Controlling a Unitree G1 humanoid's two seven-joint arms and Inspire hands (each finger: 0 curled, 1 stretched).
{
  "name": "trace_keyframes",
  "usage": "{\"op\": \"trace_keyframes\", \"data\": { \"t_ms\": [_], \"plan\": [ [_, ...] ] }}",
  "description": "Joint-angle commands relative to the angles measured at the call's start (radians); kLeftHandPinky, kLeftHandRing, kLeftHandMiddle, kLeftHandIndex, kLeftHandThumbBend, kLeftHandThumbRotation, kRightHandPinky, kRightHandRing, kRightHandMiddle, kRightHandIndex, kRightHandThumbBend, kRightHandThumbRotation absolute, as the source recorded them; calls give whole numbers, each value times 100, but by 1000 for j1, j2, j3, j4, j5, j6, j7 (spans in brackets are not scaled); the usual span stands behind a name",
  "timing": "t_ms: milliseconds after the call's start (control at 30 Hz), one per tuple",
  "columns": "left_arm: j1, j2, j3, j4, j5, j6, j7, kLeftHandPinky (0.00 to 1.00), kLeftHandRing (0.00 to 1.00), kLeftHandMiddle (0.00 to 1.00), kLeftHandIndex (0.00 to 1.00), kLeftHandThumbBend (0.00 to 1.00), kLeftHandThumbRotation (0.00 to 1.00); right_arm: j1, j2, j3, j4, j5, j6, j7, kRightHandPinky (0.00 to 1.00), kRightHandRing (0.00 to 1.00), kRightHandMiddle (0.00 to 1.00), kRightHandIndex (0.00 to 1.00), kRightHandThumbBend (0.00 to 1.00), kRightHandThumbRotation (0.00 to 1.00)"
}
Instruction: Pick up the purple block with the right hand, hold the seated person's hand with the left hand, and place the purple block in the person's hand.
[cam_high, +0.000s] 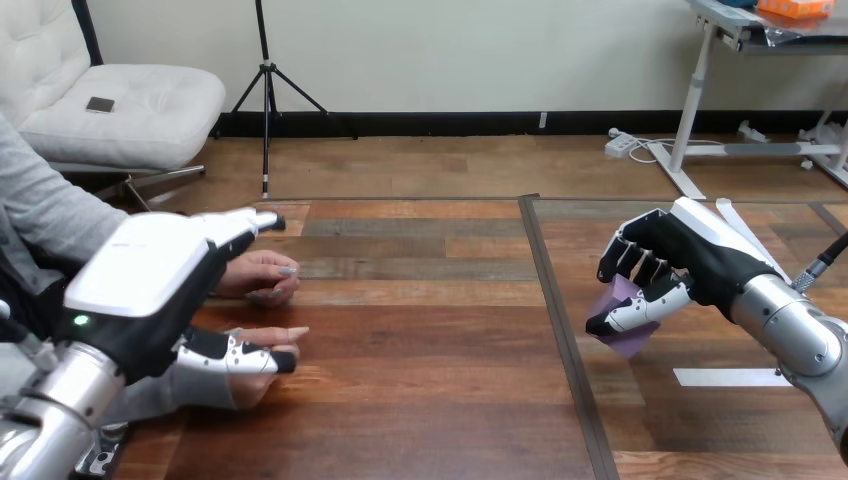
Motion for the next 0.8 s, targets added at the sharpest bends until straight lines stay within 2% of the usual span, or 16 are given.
{"op": "trace_keyframes", "data": {
  "t_ms": [0, 233, 400, 500, 633, 767],
  "plan": [
    [-99, 40, -44, 72, 29, 10, 42, 76, 83, 86, 84, 100, 41, -91, -20, -20, -5, 22, -16, -24, 36, 39, 43, 43, 87, 0],
    [-127, 54, -82, 129, 47, 25, 58, 77, 83, 86, 84, 100, 38, -88, -23, -18, -8, 19, -19, -28, 36, 38, 43, 43, 87, 0],
    [-141, 62, -107, 152, 57, 52, 49, 78, 84, 86, 84, 100, 38, -87, -22, -21, -11, 23, -11, -24, 36, 38, 43, 43, 87, 0],
    [-148, 67, -117, 161, 43, 64, 21, 79, 84, 87, 85, 100, 37, -85, -21, -21, -15, 23, -8, -23, 36, 38, 43, 43, 87, 0],
    [-156, 80, -129, 159, 22, 91, -44, 82, 86, 88, 86, 100, 37, -83, -22, -22, -17, 23, -12, -26, 35, 38, 42, 43, 87, 0],
    [-165, 86, -135, 165, 11, 102, -70, 83, 86, 88, 86, 100, 39, -84, -22, -23, -20, 23, 1, -31, 35, 38, 42, 43, 87, 0]
  ]
}}
